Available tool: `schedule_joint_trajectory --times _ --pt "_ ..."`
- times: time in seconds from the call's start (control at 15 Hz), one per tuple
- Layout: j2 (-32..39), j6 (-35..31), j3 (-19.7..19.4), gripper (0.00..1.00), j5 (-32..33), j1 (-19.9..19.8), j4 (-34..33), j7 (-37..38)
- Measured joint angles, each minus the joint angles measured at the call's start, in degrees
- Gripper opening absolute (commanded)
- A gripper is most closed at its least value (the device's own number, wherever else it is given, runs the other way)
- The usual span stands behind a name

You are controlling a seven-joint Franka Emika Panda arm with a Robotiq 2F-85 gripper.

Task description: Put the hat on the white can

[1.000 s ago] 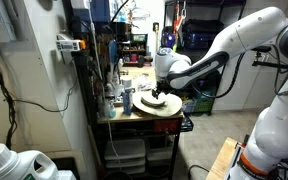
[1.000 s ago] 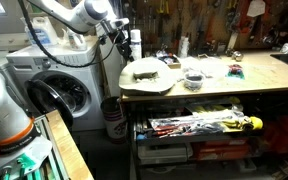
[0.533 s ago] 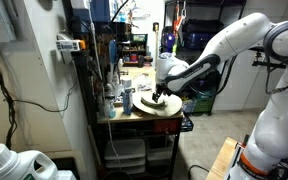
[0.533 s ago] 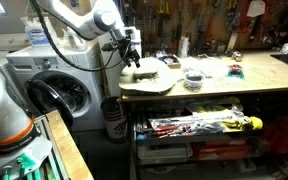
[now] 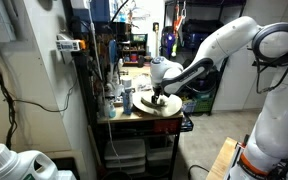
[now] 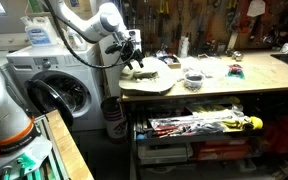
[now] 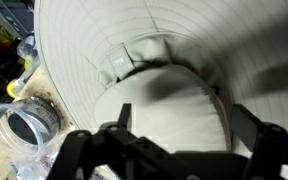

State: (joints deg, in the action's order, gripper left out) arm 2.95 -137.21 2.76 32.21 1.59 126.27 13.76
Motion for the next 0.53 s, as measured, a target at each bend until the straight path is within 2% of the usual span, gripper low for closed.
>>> schedule_joint_trajectory --times 0.53 --pt "4.65 6.02 0.26 1.00 7.59 3.16 -4.90 -0.64"
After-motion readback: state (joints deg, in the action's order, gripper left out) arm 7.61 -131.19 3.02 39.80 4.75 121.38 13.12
